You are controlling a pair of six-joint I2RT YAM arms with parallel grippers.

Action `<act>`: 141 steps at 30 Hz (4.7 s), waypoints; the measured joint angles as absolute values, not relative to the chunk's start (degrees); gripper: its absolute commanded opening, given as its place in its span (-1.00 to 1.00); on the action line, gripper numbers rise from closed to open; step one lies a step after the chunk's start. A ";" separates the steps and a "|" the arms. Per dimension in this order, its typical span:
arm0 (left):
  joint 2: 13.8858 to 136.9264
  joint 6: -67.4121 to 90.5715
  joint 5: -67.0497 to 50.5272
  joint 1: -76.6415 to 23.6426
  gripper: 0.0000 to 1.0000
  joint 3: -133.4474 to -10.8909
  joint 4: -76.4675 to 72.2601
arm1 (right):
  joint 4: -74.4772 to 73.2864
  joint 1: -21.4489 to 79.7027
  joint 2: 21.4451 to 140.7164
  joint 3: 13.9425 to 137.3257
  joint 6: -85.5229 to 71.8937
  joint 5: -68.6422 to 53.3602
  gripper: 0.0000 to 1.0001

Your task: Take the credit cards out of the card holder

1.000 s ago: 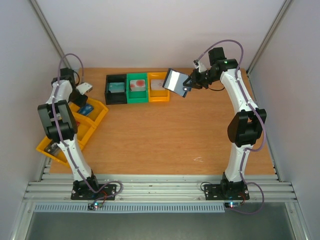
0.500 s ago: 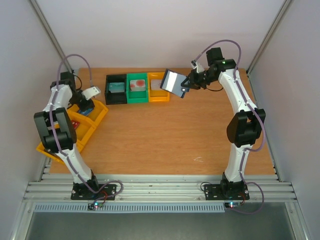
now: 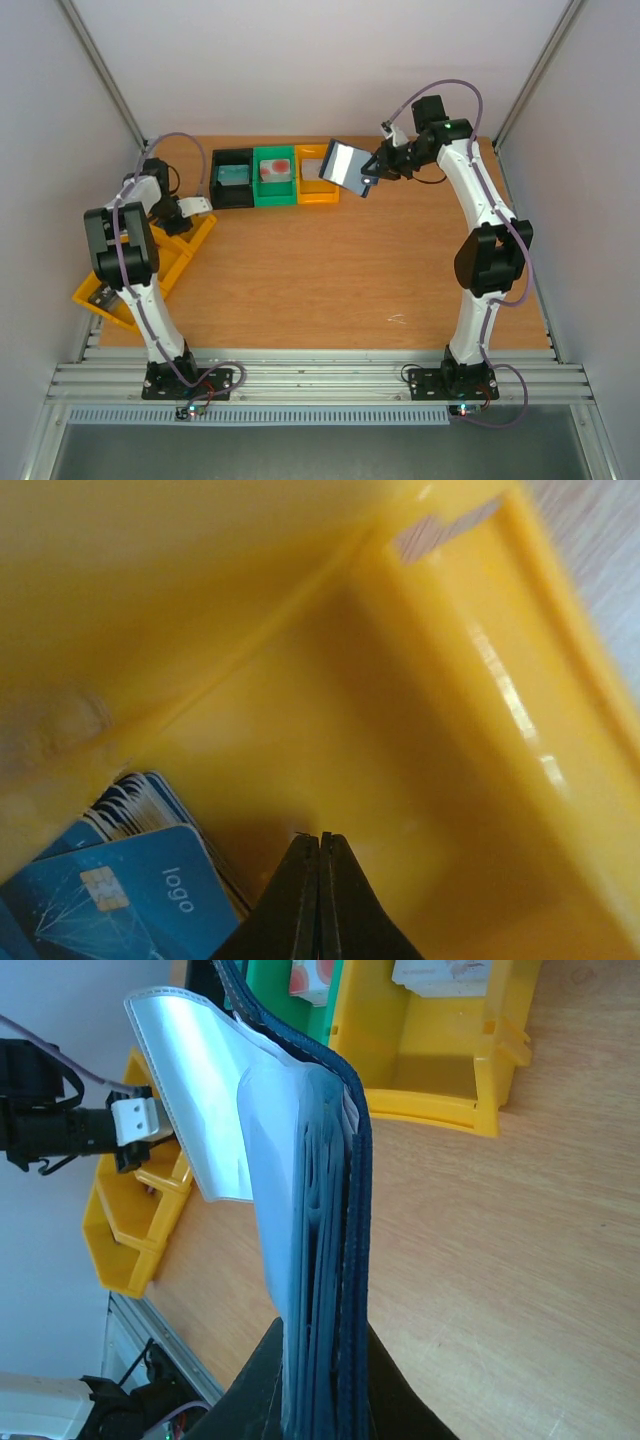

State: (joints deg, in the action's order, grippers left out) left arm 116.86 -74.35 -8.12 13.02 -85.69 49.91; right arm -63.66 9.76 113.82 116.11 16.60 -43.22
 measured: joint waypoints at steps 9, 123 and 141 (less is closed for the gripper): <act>117.64 -75.18 -1.83 13.02 -0.97 -85.17 43.22 | -63.94 9.76 112.86 115.33 16.73 -42.92 -0.98; 45.50 9.54 -56.03 -21.52 0.94 -38.48 -2.83 | -34.72 46.65 76.64 79.24 13.85 -29.67 -0.98; 45.56 7.09 -51.22 -22.04 -0.99 -38.83 -0.19 | -34.98 49.41 73.45 78.76 17.58 -26.83 -0.16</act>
